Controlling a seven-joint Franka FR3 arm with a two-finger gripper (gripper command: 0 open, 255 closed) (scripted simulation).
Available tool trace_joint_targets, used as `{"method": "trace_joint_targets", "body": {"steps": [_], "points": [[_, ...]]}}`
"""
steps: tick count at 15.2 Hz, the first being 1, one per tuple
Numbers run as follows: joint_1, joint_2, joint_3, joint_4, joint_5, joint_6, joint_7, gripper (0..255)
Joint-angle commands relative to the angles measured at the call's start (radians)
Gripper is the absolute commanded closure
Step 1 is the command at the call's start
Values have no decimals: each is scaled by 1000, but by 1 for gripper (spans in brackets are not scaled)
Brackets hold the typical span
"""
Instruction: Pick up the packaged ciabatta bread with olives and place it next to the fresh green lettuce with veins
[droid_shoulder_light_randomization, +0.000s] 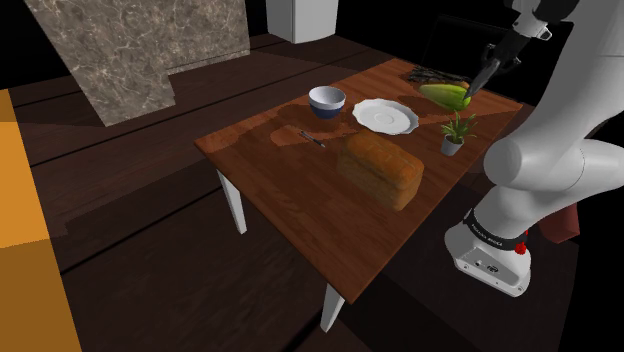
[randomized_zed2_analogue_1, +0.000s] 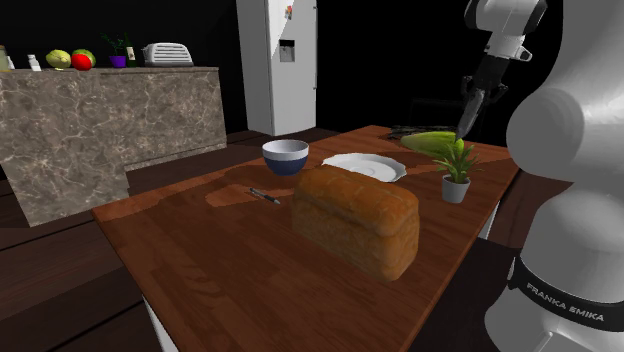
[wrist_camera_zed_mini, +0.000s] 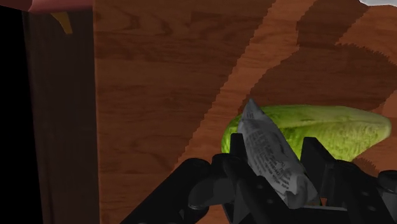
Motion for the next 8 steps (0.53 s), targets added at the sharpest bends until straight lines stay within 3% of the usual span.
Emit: {"method": "trace_joint_targets", "body": {"steps": [1,8], "points": [[2,15,5,-27,6,22,-8,255],[-1,32,12,-49,19,58,-23,255]]}}
